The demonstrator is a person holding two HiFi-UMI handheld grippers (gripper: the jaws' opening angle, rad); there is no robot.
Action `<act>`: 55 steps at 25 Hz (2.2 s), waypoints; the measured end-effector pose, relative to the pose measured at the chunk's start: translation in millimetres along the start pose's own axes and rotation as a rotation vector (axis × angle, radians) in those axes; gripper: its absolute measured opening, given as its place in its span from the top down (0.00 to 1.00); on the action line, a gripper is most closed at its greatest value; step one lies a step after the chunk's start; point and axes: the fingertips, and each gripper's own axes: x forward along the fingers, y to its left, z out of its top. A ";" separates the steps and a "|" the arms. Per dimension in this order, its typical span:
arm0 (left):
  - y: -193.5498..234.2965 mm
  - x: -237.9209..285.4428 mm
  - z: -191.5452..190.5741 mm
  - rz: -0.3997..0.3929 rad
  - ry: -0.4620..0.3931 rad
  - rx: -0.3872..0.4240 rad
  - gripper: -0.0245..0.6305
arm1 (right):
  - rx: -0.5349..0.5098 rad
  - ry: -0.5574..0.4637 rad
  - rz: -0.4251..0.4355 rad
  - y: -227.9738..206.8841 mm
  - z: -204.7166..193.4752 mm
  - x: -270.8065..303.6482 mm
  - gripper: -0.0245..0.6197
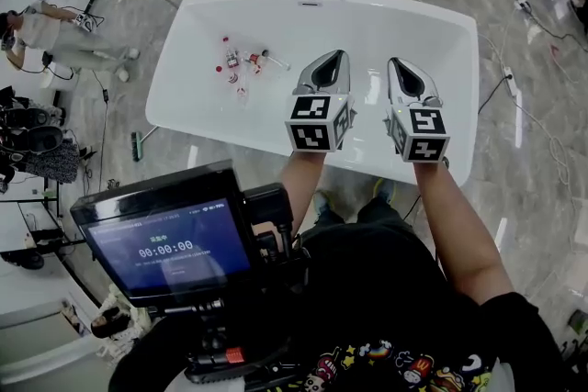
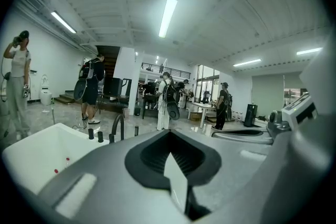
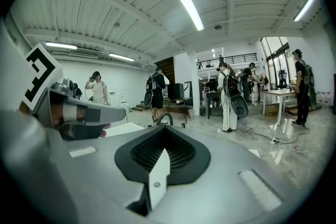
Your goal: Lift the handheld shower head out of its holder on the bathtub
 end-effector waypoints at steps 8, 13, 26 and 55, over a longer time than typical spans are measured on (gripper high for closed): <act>-14.7 26.5 -22.1 0.022 -0.009 0.011 0.96 | -0.017 -0.009 0.046 -22.4 -25.5 8.5 0.92; 23.7 71.3 -31.9 0.051 -0.009 -0.019 0.96 | -0.014 0.021 0.041 -36.1 -45.8 63.2 0.92; 179.1 155.5 -80.8 0.020 -0.018 -0.044 0.96 | -0.036 0.084 -0.030 -39.7 -128.2 306.4 0.89; 314.0 405.5 -212.5 0.018 0.024 -0.098 0.92 | -0.053 0.172 -0.060 -136.2 -247.8 614.8 0.65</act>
